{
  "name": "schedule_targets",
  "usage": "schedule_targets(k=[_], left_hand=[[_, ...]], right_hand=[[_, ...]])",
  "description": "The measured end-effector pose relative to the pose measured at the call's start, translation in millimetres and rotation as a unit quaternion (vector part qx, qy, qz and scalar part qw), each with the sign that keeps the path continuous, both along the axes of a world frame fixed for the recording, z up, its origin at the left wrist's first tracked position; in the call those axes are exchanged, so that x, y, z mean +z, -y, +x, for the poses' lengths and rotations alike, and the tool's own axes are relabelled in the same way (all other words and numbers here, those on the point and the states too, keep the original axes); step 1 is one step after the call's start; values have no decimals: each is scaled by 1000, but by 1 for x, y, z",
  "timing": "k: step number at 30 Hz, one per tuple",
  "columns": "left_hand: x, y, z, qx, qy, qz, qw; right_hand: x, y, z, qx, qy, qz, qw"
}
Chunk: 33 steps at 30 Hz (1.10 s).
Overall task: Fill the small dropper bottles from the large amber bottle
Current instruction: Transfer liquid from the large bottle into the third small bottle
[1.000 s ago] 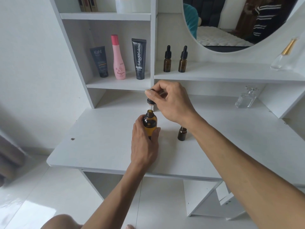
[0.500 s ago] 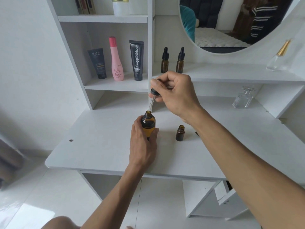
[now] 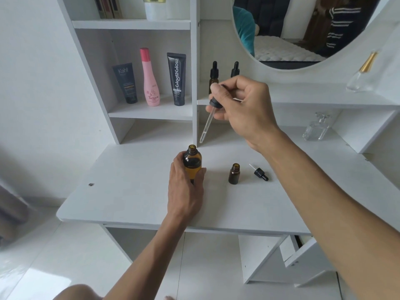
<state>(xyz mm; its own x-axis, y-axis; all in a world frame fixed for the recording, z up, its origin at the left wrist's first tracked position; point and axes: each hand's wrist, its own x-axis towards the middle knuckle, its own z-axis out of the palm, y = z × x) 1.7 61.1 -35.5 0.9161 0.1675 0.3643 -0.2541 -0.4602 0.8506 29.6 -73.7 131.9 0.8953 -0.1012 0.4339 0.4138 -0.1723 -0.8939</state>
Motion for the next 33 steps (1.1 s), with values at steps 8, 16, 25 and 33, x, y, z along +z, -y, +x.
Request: schedule_targets(k=[8,16,25,33], left_hand=[[-4,-1,3,-1,-8,-1,1000],[-6,0,4,2,-5,2,1000],[-10,-2,6,-2,-5,-2,1000],[-11,-3,6,-6,-7,-5,1000]], right_hand=[[-12,35,-4,-35,-19,-4,999],[-27,60,-11,-64,-40,-7,997],[-42,63,-12,-64,-53,-13,996],[-46,63,-10,-65,-57,-21,996]])
